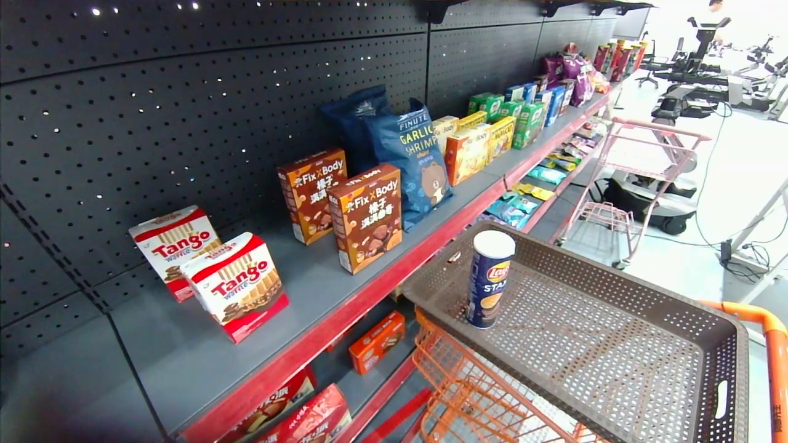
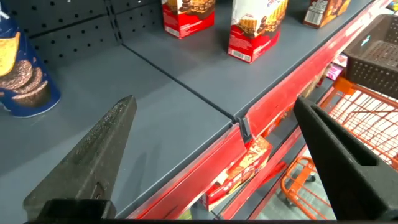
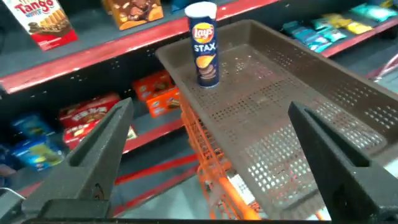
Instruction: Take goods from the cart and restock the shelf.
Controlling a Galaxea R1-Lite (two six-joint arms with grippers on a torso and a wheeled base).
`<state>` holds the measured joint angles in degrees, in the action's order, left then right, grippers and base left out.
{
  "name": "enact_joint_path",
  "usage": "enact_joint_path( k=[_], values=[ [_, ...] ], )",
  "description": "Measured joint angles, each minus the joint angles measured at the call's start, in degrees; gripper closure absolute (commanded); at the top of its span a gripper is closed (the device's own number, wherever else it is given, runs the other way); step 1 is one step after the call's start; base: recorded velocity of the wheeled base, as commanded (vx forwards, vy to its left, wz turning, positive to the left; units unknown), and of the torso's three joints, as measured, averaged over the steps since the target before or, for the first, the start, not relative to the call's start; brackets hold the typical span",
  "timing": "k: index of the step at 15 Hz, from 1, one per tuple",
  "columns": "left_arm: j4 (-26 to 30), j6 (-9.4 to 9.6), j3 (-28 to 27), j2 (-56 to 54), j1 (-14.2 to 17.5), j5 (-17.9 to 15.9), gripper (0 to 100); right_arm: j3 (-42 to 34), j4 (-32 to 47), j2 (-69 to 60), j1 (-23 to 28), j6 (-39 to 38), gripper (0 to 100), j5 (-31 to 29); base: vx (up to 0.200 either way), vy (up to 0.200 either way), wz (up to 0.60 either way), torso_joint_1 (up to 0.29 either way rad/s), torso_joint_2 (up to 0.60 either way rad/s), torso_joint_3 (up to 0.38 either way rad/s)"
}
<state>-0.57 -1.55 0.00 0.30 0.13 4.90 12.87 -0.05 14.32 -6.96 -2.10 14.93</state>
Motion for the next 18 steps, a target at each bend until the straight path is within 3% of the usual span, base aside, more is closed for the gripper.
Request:
enact_joint_path(
  k=[5, 10, 18],
  values=[
    [0.0, -0.01, 0.0, 0.0, 0.02, 0.0, 0, 4.9, -18.2, 26.27, -2.54, 1.91, 0, -4.18, 0.0, 0.0, 0.0, 0.0, 0.0, 0.0],
    [0.02, 0.0, 0.0, 0.0, 0.0, -0.01, 0, 6.96, -36.43, 48.37, -6.05, 3.11, 0, -3.22, 0.0, 0.0, 0.0, 0.0, 0.0, 0.0],
    [0.02, 0.0, 0.0, 0.0, 0.02, -0.01, 0, 7.74, -53.05, 71.53, -11.42, 3.55, 0, -1.66, 0.0, 0.0, 0.0, 0.0, 0.0, 0.0]
  ],
)
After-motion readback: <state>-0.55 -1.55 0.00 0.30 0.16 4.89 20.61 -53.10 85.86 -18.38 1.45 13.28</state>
